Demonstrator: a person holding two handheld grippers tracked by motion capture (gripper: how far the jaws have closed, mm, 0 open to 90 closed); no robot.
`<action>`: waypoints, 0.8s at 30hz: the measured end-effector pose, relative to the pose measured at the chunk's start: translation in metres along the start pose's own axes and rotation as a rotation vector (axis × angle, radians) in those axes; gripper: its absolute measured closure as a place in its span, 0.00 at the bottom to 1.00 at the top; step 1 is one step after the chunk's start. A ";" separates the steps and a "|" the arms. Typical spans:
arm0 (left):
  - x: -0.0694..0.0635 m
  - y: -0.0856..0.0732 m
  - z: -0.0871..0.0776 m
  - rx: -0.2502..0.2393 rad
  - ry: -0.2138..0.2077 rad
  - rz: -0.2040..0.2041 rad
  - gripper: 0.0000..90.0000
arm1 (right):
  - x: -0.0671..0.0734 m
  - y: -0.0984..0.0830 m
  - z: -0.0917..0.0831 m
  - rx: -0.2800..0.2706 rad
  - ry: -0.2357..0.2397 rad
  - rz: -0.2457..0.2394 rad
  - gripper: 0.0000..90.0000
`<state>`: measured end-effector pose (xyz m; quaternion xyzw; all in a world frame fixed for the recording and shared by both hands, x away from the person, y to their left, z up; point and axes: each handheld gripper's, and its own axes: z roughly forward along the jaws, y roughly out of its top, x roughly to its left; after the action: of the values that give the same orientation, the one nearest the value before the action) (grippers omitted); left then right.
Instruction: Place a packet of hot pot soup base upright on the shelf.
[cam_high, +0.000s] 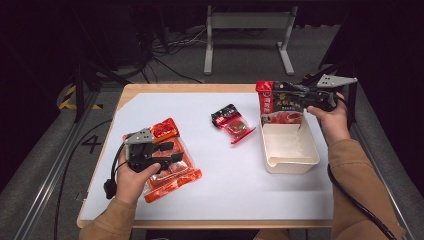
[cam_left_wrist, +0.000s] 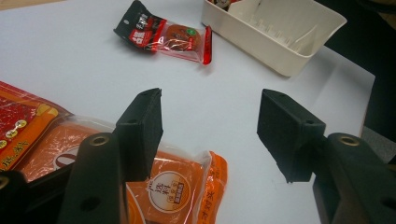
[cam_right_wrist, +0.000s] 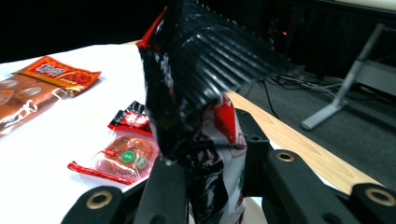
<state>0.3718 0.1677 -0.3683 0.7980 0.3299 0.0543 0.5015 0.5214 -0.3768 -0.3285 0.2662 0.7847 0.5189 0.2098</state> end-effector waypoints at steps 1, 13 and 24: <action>0.000 0.000 0.000 0.000 0.000 0.000 0.46 | 0.000 0.000 0.000 0.000 0.000 0.000 0.85; -0.001 0.001 0.003 0.003 -0.004 0.003 0.45 | -0.002 -0.017 -0.007 0.050 -0.065 0.063 0.85; 0.000 0.002 0.001 -0.006 -0.003 0.003 0.45 | 0.000 -0.022 -0.008 0.053 -0.081 0.074 0.85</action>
<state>0.3727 0.1665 -0.3670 0.7970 0.3278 0.0552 0.5043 0.5126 -0.3896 -0.3461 0.3212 0.7787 0.4943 0.2150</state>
